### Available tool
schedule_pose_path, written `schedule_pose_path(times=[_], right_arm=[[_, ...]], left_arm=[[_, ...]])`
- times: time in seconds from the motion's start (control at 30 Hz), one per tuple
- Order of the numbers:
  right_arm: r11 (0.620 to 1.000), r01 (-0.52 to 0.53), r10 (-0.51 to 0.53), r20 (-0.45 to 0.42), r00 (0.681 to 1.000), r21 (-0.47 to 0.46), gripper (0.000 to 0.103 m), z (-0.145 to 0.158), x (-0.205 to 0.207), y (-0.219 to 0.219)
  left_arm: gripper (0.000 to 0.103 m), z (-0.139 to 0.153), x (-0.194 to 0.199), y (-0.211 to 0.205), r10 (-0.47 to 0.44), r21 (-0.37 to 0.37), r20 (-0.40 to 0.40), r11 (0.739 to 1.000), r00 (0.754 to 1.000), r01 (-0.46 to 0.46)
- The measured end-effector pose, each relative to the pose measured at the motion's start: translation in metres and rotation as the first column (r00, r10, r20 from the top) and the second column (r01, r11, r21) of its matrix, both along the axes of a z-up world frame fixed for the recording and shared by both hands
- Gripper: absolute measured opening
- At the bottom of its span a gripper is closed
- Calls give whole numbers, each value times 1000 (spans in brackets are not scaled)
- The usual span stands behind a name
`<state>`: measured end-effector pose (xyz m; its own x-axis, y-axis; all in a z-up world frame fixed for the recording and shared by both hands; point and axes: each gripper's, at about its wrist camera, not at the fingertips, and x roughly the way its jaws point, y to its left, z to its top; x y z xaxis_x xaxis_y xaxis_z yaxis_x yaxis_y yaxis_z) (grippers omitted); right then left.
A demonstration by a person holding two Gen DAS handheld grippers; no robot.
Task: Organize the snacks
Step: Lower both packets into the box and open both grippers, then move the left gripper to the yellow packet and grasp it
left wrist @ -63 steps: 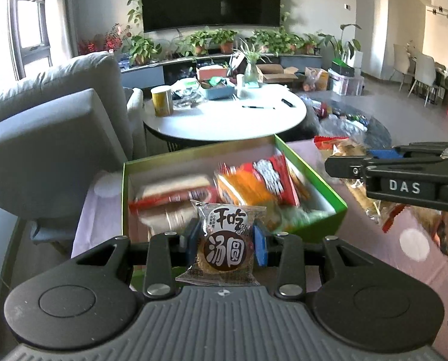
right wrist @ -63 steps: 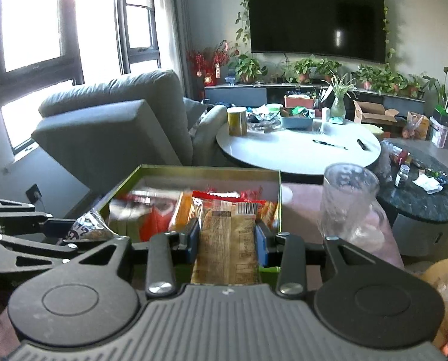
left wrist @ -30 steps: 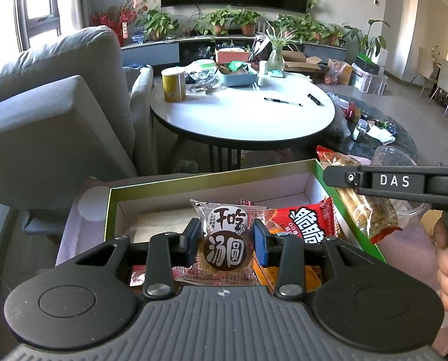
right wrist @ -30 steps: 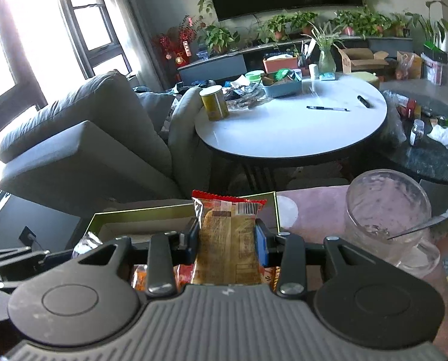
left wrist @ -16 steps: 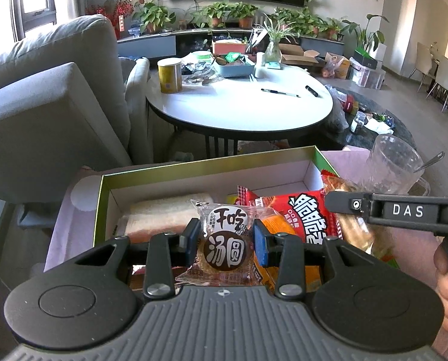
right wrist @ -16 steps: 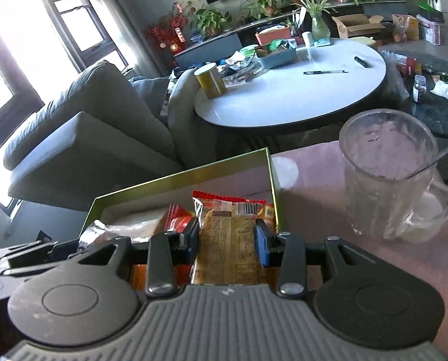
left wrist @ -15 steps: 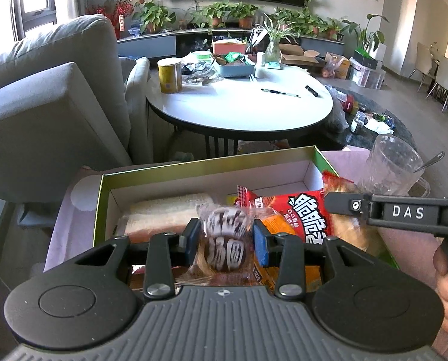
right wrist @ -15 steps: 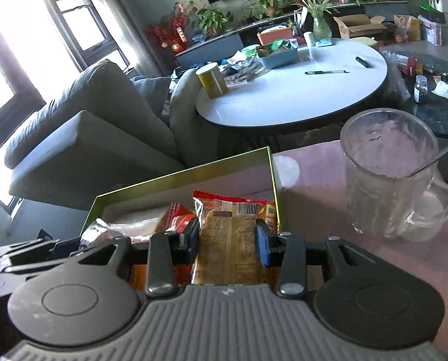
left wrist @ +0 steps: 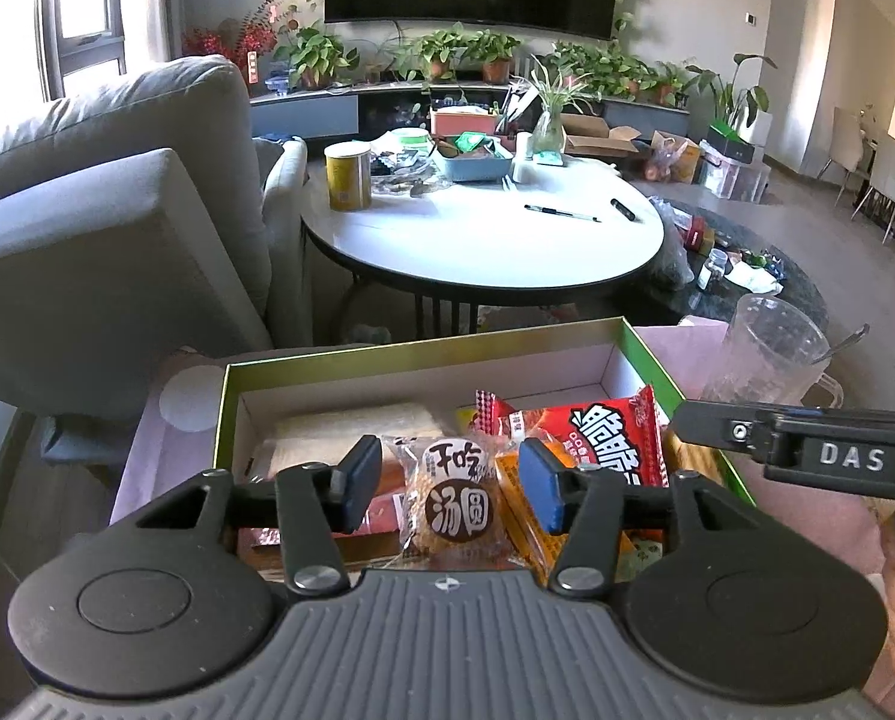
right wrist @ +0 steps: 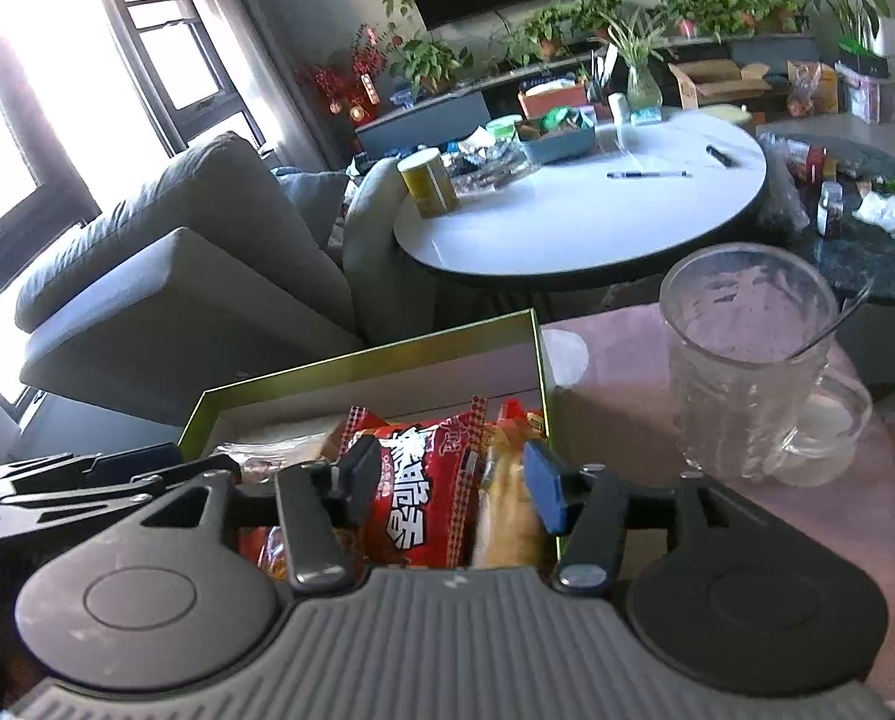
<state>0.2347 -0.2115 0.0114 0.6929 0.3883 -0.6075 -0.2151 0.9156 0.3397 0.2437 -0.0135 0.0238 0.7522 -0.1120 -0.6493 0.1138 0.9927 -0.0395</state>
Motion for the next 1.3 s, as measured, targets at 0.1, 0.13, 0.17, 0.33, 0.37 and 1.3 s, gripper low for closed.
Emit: schedule_pose_path(times=[0.1,0.13,0.17,0.33,0.37,1.3], right_arm=[[1000,-23,23,21,1000,-2,93,4,-9,-1],[999,-33,33,27,999,-4,93,5,-12,-1],[999,-42,42,31,999,-7,93,5,-16,-1],[995,-97,99,59,993,-28,93,5,-39,-1],[994,-107,109,65,992,-37,93,4,-44,0],[987,-105,118,100,988,-124,93,-25,-117,-17]], left_arm=[[54,2,-10,3,-1,-4,15,1000,1000,1],[56,2,-14,4,-1,-3,21,1000,1000,1],[57,2,-19,5,-2,-2,26,1000,1000,2],[61,-1,-44,7,-14,17,44,1000,999,13],[62,-2,-47,6,-15,23,44,1000,999,14],[85,-39,-139,-26,-98,1,-55,995,994,98]])
